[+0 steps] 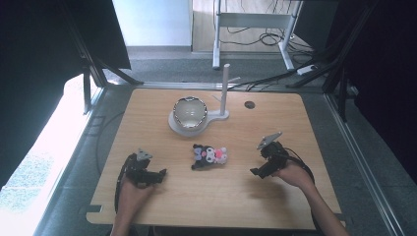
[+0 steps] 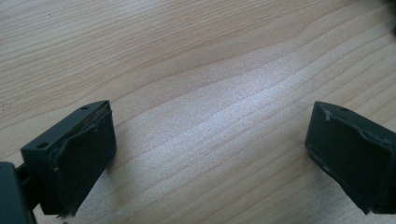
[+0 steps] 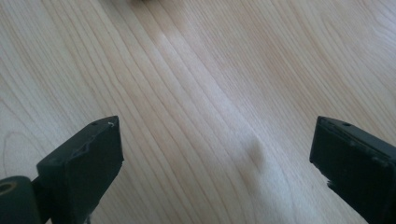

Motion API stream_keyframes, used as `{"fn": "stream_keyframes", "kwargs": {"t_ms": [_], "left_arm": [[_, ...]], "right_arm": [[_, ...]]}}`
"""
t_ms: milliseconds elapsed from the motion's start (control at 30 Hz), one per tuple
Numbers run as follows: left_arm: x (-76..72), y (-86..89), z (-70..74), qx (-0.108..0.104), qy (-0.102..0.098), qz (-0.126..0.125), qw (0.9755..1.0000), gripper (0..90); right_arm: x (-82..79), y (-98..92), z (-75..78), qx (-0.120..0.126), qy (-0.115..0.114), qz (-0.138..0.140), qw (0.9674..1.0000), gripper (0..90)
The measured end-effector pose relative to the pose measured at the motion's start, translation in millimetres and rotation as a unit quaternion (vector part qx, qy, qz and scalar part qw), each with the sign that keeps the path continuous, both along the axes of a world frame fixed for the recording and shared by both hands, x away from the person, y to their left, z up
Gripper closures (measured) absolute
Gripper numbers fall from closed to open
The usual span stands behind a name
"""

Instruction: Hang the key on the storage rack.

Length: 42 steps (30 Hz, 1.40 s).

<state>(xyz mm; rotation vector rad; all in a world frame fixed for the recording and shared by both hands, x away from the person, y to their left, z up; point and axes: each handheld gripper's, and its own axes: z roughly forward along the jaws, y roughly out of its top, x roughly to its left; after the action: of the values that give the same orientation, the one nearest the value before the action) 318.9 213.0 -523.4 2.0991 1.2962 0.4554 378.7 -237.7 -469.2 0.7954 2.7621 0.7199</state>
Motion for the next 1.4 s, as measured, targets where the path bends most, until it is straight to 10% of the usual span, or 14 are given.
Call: {"fn": "stream_keyframes", "kwargs": {"t_ms": [700,1400], "left_arm": [[0.0,0.1,0.0,0.0,0.0,0.0,1.0,1.9],[0.0,0.1,0.0,0.0,0.0,0.0,1.0,1.9]], "right_arm": [[27.3,53.8,5.7,-0.058,0.01,0.069,0.9959,4.7],[40.1,117.3,3.0,-0.135,0.02,0.167,0.9765,9.1]]}}
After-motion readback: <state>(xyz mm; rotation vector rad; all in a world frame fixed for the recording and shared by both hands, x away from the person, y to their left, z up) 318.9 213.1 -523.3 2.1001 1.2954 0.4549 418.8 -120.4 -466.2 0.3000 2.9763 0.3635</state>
